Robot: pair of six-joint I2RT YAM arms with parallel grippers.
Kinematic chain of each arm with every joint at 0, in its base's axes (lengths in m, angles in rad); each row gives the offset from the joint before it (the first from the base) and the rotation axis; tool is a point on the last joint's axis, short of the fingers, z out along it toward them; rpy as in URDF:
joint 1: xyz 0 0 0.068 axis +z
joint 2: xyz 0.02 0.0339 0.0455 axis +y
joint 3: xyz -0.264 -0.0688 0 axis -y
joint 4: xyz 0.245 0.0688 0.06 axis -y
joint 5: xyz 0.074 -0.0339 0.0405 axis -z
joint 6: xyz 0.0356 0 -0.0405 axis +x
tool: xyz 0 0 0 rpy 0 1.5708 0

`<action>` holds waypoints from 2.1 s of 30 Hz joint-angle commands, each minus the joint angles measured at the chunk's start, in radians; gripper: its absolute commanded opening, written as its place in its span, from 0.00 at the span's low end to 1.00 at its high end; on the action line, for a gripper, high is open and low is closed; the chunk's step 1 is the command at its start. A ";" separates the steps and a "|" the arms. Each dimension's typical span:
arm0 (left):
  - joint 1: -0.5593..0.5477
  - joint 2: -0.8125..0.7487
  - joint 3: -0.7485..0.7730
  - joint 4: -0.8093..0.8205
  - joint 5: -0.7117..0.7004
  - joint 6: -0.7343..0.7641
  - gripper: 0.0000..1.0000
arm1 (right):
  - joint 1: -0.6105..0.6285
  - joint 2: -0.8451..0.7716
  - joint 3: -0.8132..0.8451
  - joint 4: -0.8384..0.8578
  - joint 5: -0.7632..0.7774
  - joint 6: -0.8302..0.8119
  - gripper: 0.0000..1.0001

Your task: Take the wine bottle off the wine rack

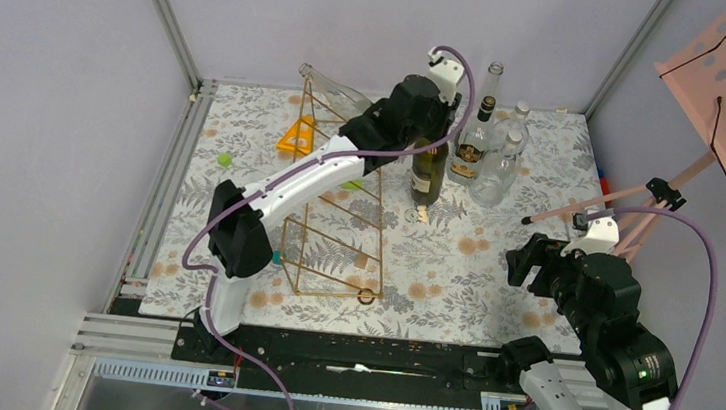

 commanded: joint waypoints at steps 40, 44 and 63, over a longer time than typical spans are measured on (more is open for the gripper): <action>-0.097 -0.024 0.150 0.255 -0.091 0.158 0.00 | 0.001 -0.058 -0.039 -0.018 0.022 -0.033 0.80; -0.097 -0.069 0.146 0.202 -0.104 0.172 0.00 | 0.001 -0.051 -0.038 -0.017 0.019 -0.036 0.80; -0.114 0.021 0.172 0.200 0.149 -0.042 0.00 | 0.001 -0.085 -0.024 -0.028 0.037 -0.024 0.80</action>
